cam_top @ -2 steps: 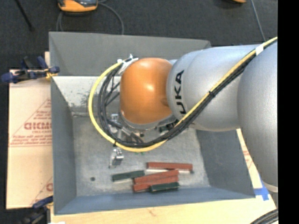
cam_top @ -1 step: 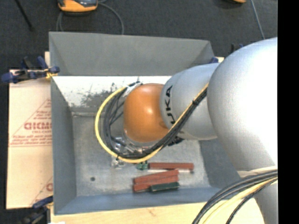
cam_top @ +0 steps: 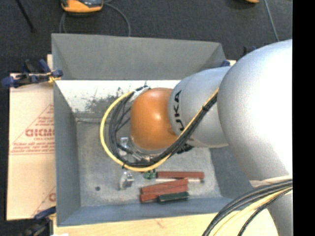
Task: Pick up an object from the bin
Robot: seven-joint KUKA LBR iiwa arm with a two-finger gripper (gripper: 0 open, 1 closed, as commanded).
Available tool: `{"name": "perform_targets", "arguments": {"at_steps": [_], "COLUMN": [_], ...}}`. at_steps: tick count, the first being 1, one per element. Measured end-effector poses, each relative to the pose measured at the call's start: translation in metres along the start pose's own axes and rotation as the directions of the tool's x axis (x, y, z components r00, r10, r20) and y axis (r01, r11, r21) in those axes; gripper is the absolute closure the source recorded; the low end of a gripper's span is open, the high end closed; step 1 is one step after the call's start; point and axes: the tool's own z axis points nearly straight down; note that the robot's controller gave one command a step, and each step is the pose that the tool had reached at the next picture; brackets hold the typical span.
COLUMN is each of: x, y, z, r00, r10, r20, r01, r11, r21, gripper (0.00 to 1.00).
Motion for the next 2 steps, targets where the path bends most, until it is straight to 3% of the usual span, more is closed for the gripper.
{"name": "perform_targets", "arguments": {"at_steps": [1,2], "x": [0.000,0.001], "y": [0.000,-0.054], "z": [0.000,-0.048], "r00": [1.000,0.998], "r10": [0.001,-0.066], "r20": [0.000,-0.006], "r01": [-0.001,0.066], "r11": [1.000,0.998], "r21": [0.000,0.001], "gripper": [0.00,0.00]}}
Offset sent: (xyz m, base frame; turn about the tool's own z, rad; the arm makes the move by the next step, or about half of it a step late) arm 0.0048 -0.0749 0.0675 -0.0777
